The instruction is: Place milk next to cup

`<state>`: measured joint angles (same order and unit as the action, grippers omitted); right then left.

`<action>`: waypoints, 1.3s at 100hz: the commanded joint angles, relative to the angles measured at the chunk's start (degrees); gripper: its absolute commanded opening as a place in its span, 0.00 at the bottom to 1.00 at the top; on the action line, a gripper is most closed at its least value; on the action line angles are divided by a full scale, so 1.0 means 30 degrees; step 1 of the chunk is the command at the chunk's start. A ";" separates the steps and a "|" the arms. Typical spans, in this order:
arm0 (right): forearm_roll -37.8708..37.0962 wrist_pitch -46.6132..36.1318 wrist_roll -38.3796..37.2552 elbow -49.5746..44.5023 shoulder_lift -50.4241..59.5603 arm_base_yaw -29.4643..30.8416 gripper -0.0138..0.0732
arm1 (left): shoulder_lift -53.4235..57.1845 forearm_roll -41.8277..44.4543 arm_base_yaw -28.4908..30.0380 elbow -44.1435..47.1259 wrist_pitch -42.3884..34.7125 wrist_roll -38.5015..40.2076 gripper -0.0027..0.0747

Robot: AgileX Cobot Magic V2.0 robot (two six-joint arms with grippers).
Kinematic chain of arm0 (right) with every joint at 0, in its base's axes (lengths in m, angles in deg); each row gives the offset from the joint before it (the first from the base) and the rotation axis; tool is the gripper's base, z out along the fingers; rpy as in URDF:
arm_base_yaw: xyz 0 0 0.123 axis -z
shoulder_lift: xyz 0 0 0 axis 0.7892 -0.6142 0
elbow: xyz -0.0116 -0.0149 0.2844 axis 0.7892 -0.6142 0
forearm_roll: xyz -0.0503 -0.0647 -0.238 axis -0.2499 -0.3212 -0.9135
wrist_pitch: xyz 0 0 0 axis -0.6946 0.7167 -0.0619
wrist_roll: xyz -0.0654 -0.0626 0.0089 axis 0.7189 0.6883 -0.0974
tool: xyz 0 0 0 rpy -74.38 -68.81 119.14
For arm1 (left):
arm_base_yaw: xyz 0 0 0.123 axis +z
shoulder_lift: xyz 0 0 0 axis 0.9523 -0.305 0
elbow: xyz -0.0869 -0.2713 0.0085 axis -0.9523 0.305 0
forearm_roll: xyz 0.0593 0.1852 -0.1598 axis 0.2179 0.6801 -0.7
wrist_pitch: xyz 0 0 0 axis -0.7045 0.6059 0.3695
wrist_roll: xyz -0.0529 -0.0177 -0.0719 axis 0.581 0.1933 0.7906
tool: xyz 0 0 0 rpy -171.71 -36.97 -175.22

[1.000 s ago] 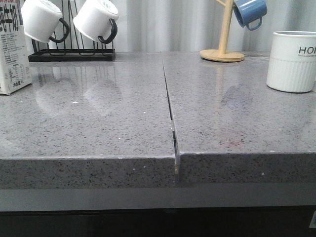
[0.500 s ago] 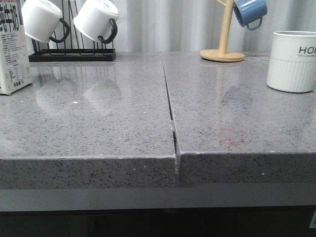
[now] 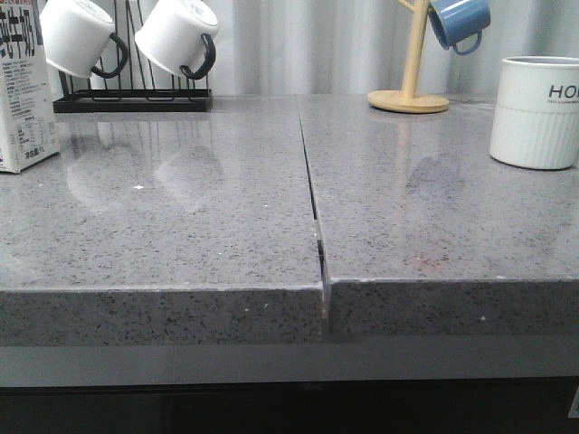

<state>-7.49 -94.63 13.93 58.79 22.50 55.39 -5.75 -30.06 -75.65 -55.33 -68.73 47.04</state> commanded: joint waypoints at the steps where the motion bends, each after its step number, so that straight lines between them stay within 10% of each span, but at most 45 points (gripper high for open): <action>1: 0.0023 -0.3869 0.0056 0.0852 -0.1529 0.0139 0.54 | 0.0602 -0.0124 0.0023 0.0782 -0.1529 0.0027 0.01; 111: -0.0011 -0.6486 0.0056 0.8322 -1.2695 0.0719 0.53 | 0.0602 -0.0124 0.0023 0.0782 -0.1529 0.0027 0.01; 130: -0.0030 -0.6360 0.0056 0.9151 -1.3181 0.0719 0.23 | 0.0602 -0.0124 0.0023 0.0782 -0.1529 0.0027 0.01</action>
<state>-7.21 -109.25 13.93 84.13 -19.04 57.07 -5.75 -30.06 -75.65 -55.33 -68.73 47.04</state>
